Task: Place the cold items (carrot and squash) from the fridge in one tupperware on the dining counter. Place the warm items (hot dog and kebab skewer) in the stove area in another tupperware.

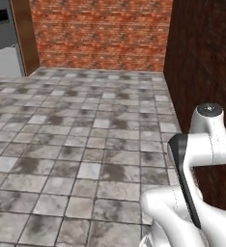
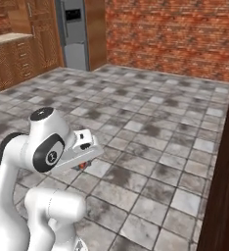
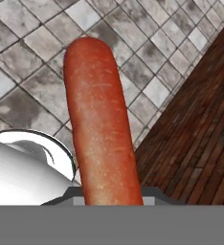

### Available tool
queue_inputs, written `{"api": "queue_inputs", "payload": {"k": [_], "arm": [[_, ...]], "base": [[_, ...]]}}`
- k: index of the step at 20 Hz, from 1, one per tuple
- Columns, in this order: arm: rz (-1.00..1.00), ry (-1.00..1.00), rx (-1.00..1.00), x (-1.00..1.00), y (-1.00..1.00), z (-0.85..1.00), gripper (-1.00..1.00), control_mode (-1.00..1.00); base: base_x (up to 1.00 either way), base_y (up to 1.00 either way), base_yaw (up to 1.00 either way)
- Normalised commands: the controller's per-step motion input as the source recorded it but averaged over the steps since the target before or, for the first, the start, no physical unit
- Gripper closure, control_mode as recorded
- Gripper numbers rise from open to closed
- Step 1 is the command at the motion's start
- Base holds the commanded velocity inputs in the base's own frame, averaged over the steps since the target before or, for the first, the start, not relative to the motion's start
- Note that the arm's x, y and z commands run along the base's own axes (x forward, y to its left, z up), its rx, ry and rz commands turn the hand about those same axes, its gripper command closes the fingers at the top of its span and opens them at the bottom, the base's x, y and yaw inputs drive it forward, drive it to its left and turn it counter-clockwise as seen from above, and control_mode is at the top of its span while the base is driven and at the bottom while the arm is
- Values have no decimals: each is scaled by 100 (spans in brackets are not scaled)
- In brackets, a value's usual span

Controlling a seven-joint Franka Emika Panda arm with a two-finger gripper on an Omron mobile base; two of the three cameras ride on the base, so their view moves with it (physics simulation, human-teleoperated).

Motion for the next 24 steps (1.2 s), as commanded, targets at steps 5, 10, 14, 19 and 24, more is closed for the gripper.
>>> {"api": "queue_inputs", "payload": {"k": [5, 10, 14, 19, 24], "arm": [[0, 0, 0, 0, 0, 0, 100, 100], [0, 0, 0, 0, 0, 0, 100, 100], [0, 0, 0, 0, 0, 0, 100, 100], [0, 0, 0, 0, 0, 0, 100, 100], [0, 0, 0, 0, 0, 0, 100, 100]], "base": [[-100, 64, 16], [-99, 92, 24], [-100, 96, 22], [-100, 72, 16], [-100, 40, 11]]}}
